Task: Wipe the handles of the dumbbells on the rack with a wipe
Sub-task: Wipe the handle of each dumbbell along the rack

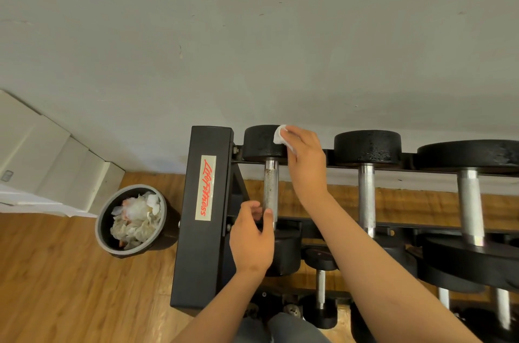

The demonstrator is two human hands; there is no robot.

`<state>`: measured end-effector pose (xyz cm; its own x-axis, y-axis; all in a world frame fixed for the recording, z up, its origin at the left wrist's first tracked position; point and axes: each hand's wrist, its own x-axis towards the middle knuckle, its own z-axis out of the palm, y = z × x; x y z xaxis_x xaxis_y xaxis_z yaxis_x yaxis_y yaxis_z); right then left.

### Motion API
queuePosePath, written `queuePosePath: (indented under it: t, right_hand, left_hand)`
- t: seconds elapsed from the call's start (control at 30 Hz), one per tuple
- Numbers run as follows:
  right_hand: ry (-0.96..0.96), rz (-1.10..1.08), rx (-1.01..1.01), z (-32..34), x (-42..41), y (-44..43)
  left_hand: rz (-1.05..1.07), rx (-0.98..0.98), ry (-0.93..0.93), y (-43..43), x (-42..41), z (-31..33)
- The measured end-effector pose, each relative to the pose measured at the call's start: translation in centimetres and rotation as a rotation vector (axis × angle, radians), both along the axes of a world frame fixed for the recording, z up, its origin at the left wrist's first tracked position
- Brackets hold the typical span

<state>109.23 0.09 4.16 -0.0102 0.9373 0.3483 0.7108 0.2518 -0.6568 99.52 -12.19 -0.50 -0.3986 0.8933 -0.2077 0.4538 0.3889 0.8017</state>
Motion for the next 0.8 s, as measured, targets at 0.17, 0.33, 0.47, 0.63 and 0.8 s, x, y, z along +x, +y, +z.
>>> queuePosePath:
  t: [0.17,0.33,0.47,0.63,0.8]
  right_hand:
    - [0.028,-0.010,0.016,0.2,0.0,0.1]
    - [0.082,-0.023,-0.061,-0.4,0.4,-0.8]
    - [0.135,-0.030,-0.104,0.5,0.5,1.0]
    - [0.197,-0.056,-0.120,0.1,0.5,0.0]
    - [0.220,-0.087,-0.164,-0.4,0.7,-0.8]
  left_hand:
    - [-0.002,0.001,0.002,0.0,0.0,0.0]
    - [-0.001,0.008,0.007,0.0,0.0,0.0]
    - [-0.006,0.004,0.008,0.0,0.0,0.2]
    - [-0.009,0.004,0.007,0.0,0.0,0.4]
    - [-0.007,0.000,0.006,0.0,0.0,0.4]
